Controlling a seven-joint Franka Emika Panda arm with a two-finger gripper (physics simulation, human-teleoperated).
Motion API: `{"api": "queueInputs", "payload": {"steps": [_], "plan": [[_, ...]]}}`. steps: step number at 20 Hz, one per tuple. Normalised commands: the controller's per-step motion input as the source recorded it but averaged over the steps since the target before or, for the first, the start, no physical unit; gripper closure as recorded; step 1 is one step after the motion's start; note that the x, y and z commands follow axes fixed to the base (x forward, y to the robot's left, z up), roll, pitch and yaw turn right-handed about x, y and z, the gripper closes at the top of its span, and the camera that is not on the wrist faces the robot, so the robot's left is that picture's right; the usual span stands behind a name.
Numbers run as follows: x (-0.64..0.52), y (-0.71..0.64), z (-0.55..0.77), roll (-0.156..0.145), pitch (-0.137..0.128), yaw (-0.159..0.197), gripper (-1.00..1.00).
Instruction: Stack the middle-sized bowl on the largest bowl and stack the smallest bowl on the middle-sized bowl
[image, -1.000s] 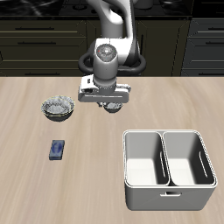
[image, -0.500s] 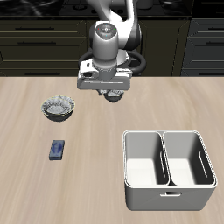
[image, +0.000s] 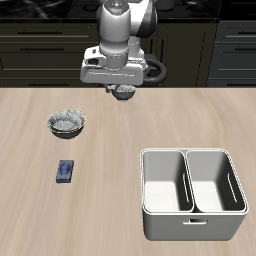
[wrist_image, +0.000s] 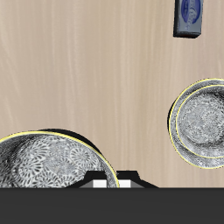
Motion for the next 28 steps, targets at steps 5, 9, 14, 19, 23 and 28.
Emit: {"api": "queueInputs", "payload": {"steps": [5,9,14,19,23,28], "plan": [[-0.06,-0.25,0.34,-0.017,-0.044,-0.005,1.00],[-0.04,-0.39,0.33,-0.029,-0.044,-0.018,1.00],[0.02,-0.44,0.17,-0.063,-0.021,0.013,1.00],[0.06,-0.37,0.13,-0.049,-0.011,-0.005,1.00],[0.14,-0.41,0.15,-0.027,-0.007,-0.010,1.00],[0.21,-0.27,0.02,-0.014,0.012,-0.005,1.00]]}}
